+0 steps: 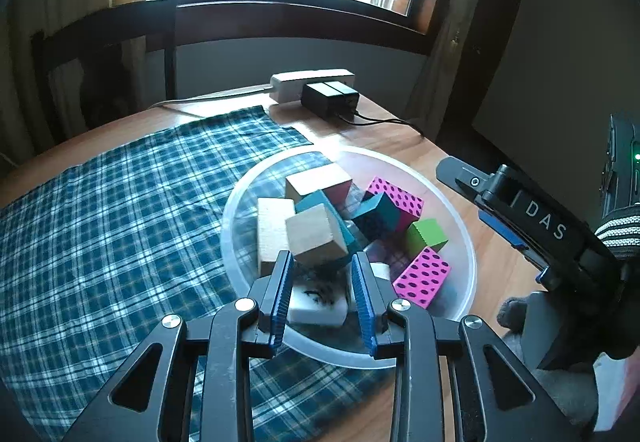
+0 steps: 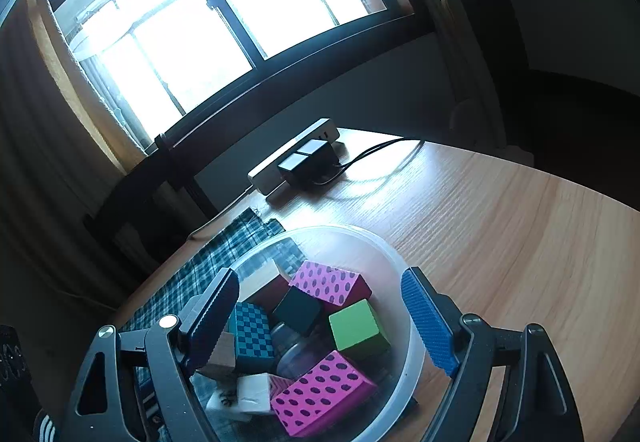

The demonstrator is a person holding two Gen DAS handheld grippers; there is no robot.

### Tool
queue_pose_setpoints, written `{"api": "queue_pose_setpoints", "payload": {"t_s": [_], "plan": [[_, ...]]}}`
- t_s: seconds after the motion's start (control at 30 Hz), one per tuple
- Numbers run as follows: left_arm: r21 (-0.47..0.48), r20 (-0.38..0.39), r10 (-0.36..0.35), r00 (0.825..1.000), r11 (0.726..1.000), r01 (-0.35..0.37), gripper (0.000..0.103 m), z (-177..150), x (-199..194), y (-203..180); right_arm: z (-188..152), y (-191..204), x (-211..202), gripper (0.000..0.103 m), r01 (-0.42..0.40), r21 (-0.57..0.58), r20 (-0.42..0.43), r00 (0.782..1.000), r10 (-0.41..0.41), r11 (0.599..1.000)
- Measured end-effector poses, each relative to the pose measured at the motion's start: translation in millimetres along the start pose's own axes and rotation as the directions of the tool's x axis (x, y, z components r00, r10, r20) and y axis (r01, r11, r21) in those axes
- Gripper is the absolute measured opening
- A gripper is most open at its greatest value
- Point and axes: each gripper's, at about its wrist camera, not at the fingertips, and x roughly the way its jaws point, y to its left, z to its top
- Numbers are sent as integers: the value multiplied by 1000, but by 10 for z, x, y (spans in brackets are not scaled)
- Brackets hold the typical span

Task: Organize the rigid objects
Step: 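Lower the white symbol block into the bowl and open the left gripper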

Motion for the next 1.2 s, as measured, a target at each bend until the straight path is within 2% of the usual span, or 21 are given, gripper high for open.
{"api": "queue_pose_setpoints", "payload": {"t_s": [0.23,0.3,0.37,0.5,0.57,0.63,0.97,1.2], "plan": [[-31,7,27,1000,999,-27,32,-19,-52,116,-2,-11,-8,87,6,0,-1,1000,-6,1000],[-35,11,48,999,998,-47,35,-33,-74,145,-5,-9,-8,87,8,-2,-2,1000,-8,1000],[-39,22,70,997,997,-69,52,-40,-95,168,-7,5,-3,87,9,-6,-2,1000,-9,1000],[-38,44,113,993,993,-111,59,-46,-146,205,-6,13,0,88,8,-12,0,1000,-8,1000],[-47,46,124,991,991,-122,68,-41,-153,236,-5,13,-1,89,7,-13,1,1000,-7,1000],[-58,50,140,989,989,-138,72,-47,-169,266,-5,16,-2,90,5,-13,2,1000,-5,1000],[-60,49,213,976,976,-210,81,-60,-152,300,-25,51,20,97,-6,-29,-2,1000,6,1000],[-63,45,235,971,971,-232,82,-102,-195,321,-37,57,25,102,14,-41,6,1000,-14,999]]}}
